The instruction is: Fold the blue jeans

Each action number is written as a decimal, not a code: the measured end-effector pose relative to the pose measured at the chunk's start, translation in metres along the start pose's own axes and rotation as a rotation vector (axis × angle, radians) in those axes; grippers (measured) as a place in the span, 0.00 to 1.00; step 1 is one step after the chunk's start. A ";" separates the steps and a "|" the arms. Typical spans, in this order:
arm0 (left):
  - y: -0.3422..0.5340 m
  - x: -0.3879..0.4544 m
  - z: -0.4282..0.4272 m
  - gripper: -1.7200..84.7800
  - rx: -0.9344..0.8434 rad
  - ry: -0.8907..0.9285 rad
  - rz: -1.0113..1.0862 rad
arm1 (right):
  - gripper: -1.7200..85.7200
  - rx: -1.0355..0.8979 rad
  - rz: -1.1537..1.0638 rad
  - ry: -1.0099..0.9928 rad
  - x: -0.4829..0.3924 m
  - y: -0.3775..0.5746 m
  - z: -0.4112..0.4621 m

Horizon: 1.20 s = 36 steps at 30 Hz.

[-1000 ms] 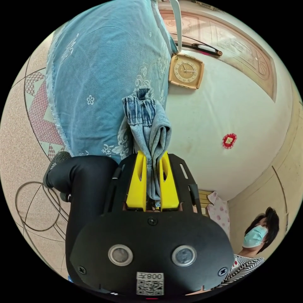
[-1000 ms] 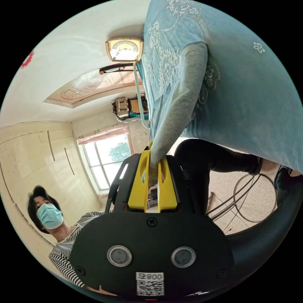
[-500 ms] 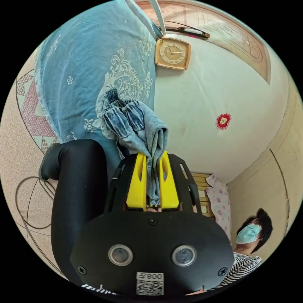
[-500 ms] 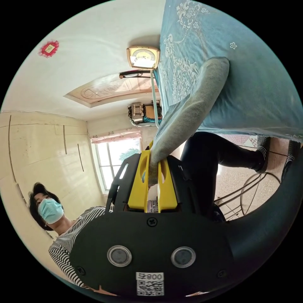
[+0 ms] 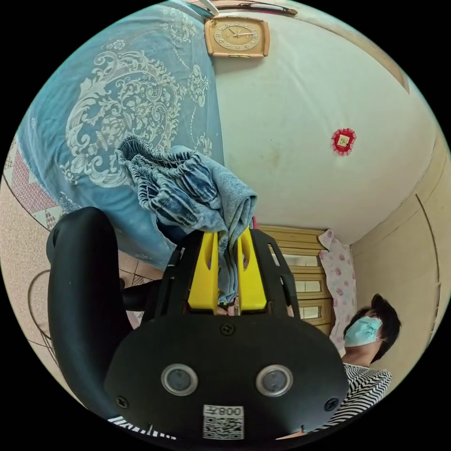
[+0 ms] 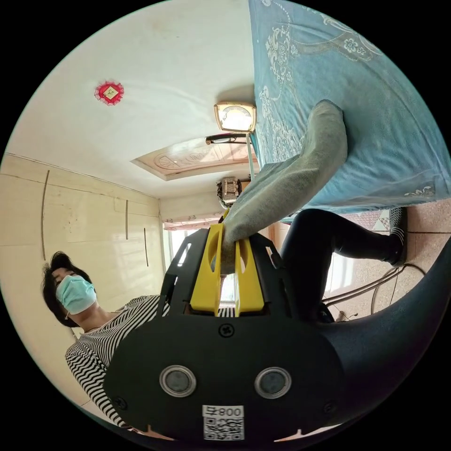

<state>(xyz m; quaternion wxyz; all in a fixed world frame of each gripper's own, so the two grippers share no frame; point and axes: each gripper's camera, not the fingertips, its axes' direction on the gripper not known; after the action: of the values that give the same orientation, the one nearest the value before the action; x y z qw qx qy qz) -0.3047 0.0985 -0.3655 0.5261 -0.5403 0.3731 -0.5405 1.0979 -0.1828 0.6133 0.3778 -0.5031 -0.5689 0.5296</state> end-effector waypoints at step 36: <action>0.008 -0.295 0.969 0.10 -0.832 -0.016 0.239 | 0.02 0.685 -0.143 0.022 -0.347 0.233 -0.472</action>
<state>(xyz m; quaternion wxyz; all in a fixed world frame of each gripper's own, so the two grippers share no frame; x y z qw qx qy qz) 0.6028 0.5435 -0.2960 0.3253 -0.6634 0.6152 -0.2749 1.6645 -0.4311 0.4922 0.5669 -0.3118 -0.3879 0.6565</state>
